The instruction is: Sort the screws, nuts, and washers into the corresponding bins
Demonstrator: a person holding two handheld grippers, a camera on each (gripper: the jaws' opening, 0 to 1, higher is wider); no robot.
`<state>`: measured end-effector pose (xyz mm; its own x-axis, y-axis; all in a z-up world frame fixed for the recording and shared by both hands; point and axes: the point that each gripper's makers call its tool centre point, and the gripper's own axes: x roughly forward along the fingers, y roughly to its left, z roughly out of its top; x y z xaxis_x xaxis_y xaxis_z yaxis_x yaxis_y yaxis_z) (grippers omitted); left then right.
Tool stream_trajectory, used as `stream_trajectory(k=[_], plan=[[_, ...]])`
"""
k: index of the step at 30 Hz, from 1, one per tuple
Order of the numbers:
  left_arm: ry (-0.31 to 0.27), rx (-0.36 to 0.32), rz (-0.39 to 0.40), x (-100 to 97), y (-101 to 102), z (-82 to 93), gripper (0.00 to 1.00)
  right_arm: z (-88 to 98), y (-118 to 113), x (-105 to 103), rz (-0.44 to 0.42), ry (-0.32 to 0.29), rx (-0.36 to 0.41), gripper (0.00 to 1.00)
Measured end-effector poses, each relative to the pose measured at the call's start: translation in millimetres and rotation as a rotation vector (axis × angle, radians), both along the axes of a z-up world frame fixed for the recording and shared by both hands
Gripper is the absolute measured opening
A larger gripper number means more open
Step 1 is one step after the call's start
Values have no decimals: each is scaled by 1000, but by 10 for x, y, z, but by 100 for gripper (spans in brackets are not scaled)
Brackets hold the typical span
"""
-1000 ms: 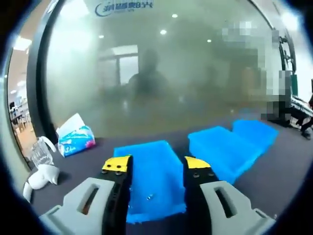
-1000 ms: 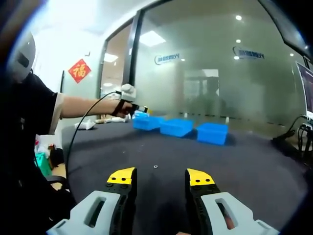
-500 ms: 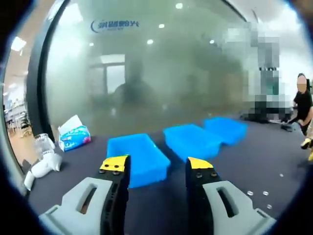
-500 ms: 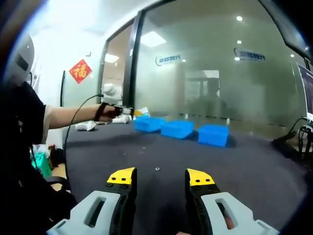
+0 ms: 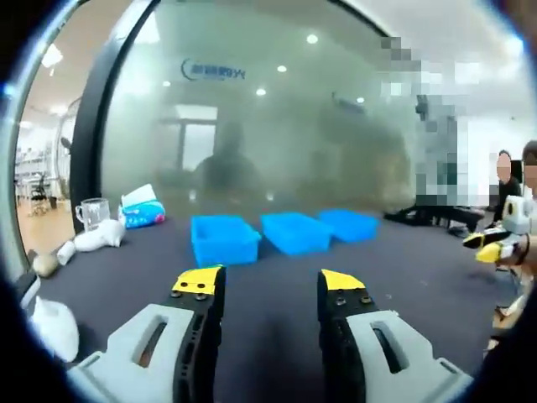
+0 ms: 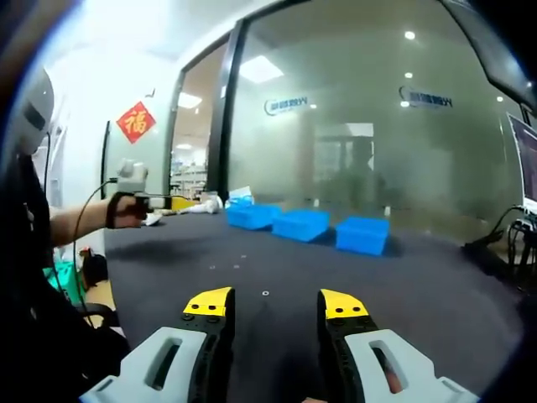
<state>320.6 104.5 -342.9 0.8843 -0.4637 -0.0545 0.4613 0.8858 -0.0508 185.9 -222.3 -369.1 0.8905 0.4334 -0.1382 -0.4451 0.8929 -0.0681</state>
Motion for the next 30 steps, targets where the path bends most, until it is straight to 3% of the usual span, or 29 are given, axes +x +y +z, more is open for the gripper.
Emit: stream_trajectory(k=[6, 14, 21, 30], plan=[[-1, 4, -68, -327, -27, -88, 43, -16, 24, 11, 2, 6, -10, 36], [-5, 96, -80, -632, 18, -190, 43, 3, 37, 17, 8, 5, -19, 36], [-8, 97, -68, -718, 94, -218, 43, -13, 36, 10, 15, 15, -36, 36], [-35, 102, -61, -743, 103, -130, 43, 92, 72, 17, 52, 8, -89, 36]])
